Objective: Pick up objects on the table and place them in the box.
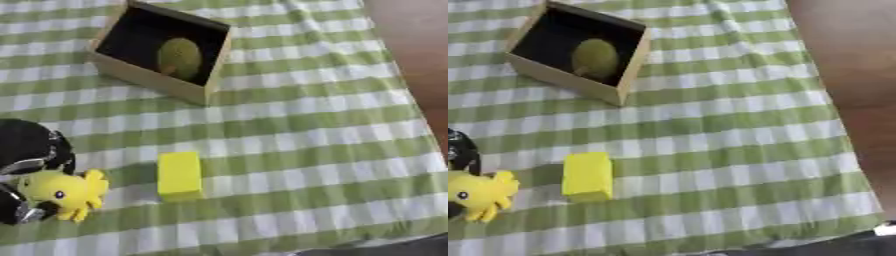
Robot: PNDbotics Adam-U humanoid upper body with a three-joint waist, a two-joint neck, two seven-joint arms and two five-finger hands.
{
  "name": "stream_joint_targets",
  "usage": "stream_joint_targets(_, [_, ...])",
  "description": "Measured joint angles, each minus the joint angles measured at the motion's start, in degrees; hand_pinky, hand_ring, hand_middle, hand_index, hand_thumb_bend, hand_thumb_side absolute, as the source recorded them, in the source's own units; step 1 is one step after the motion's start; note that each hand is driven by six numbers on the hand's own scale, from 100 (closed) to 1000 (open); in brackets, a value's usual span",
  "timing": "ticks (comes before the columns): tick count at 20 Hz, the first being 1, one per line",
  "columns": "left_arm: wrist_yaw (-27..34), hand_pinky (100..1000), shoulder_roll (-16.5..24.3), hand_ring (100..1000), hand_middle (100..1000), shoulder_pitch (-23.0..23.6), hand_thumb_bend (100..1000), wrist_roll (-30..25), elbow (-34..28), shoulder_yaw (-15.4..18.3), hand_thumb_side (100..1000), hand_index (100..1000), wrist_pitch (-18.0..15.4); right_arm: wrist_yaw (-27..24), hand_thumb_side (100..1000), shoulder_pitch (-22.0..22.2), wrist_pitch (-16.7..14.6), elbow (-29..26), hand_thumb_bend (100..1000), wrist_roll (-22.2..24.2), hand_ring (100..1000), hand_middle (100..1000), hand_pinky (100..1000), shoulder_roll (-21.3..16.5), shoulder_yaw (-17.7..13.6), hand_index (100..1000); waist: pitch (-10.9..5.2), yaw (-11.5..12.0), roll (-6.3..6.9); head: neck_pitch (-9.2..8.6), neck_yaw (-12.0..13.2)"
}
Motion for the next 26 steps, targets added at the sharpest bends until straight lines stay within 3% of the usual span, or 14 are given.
stream_joint_targets(6, [4.8,531,-0.3,548,445,-2.0,124,5.3,0.0,4.6,201,608,-2.9,0.1,525,0.4,0.0,0.0,100,-0.2,1000,497,1000,0.0,-0.1,886,-0.06,0.7,0.00,0.22,-0.3])
stream_joint_targets(13, [8.2,543,-1.6,559,454,-9.7,268,8.2,0.0,7.1,166,613,-4.8,0.1,525,0.8,0.0,0.3,100,-0.2,1000,496,1000,0.0,-0.1,886,-0.06,0.8,0.00,0.42,-0.5])
stream_joint_targets(14, [8.3,545,-2.0,561,456,-11.1,142,8.2,0.0,7.1,199,615,-4.8,0.2,517,0.8,0.0,0.3,100,-0.2,1000,496,1000,0.0,-0.1,886,-0.06,0.8,0.00,0.42,-0.5])
stream_joint_targets(15, [8.4,543,-2.6,560,455,-12.6,297,8.2,0.0,7.1,149,615,-4.6,0.2,525,0.9,0.1,0.3,100,-0.2,1000,496,1000,0.0,-0.1,886,-0.07,0.9,0.00,0.42,-0.5])
stream_joint_targets(17, [8.7,538,-3.9,557,453,-15.4,274,7.8,0.0,7.1,135,614,-3.8,0.2,525,1.0,0.2,0.4,100,-0.1,1000,495,1000,0.0,-0.1,886,-0.07,1.0,0.00,0.42,-0.5])
stream_joint_targets(18, [9.1,534,-4.7,556,452,-17.0,196,7.5,0.0,7.0,142,613,-3.4,0.2,525,1.0,0.2,0.5,100,0.0,1000,495,1000,0.0,-0.1,886,-0.09,1.0,0.00,0.42,-0.5])
stream_joint_targets(19, [9.5,532,-5.7,555,450,-18.5,258,7.1,0.2,7.0,115,613,-2.9,0.2,525,1.0,0.3,0.5,100,0.0,1000,495,1000,0.0,-0.1,886,-0.10,1.0,0.00,0.42,-0.5])
stream_joint_targets(26, [9.9,517,-15.4,549,459,-30.5,174,6.0,12.1,4.9,100,608,-1.5,0.2,525,1.0,0.4,0.7,100,0.7,1000,494,1000,0.0,0.0,887,-0.11,0.5,0.00,0.36,-0.5])
